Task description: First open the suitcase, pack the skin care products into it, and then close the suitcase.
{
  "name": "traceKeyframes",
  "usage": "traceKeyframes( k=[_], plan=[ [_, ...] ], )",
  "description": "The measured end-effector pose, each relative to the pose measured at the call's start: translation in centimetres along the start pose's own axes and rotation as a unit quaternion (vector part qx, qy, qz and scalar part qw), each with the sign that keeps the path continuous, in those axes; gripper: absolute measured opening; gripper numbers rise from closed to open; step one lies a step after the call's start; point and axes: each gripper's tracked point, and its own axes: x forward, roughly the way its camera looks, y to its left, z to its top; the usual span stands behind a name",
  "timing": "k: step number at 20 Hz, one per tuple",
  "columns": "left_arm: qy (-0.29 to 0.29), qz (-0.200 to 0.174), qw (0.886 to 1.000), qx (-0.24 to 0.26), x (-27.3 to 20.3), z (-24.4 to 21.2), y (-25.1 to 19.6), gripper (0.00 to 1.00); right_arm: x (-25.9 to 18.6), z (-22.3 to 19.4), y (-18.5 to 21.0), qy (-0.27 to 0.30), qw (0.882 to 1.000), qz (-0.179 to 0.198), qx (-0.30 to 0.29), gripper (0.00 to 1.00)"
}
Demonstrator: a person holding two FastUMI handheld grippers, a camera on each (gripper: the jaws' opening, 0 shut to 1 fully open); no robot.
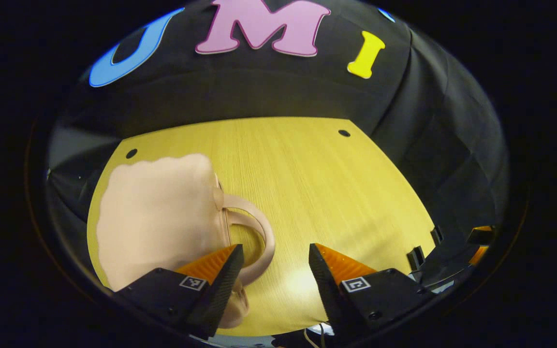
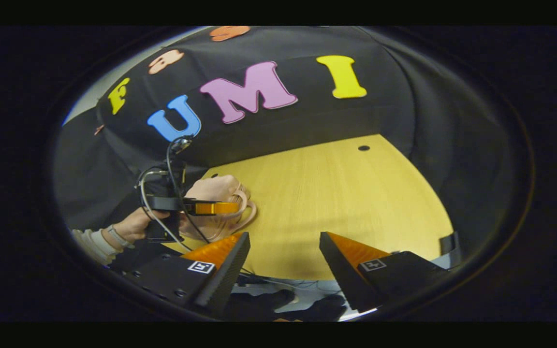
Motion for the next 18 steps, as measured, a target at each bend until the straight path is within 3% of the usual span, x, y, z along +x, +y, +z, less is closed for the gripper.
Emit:
traceKeyframes(
  k=[1,2,3,4,6,9,13,15,18],
  plan=[
    [-0.029,0.007,1.0,-0.01,-1.5,1.2,-0.8,0.9,-0.5,1.3,-0.2,-0.011,1.0,0.007,-0.018,0.83],
    [-0.062,0.011,0.998,-0.018,-3.5,2.6,-1.9,0.94,-0.8,3.0,-0.3,-0.027,0.999,0.014,-0.038,0.95],
    [-0.097,0.014,0.995,-0.024,-5.7,4.1,-2.8,0.89,-0.5,4.8,-0.3,-0.044,0.997,0.024,-0.056,0.97],
    [-0.135,0.02,0.99,-0.023,-7.9,5.8,-3.7,0.95,-0.5,6.6,-0.2,-0.061,0.995,0.034,-0.073,0.97],
    [-0.211,0.047,0.976,0.003,-12.4,8.7,-5.2,0.94,-0.9,10.0,0.2,-0.102,0.988,0.051,-0.108,0.97],
    [-0.304,0.097,0.946,0.052,-18.1,11.2,-7.7,0.94,-1.6,14.6,1.8,-0.18,0.969,0.072,-0.156,0.97],
    [-0.362,0.113,0.924,0.053,-23.4,13.2,-9.5,0.97,-3.1,18.6,3.3,-0.255,0.95,0.065,-0.168,0.97],
    [-0.398,0.115,0.909,0.048,-26.1,14.8,-9.4,0.97,-3.9,20.4,2.8,-0.29,0.941,0.037,-0.169,0.96],
    [-0.422,0.12,0.895,0.082,-28.3,15.9,-8.6,0.98,-5.0,21.8,3.2,-0.315,0.934,0.022,-0.165,0.95]
  ],
)
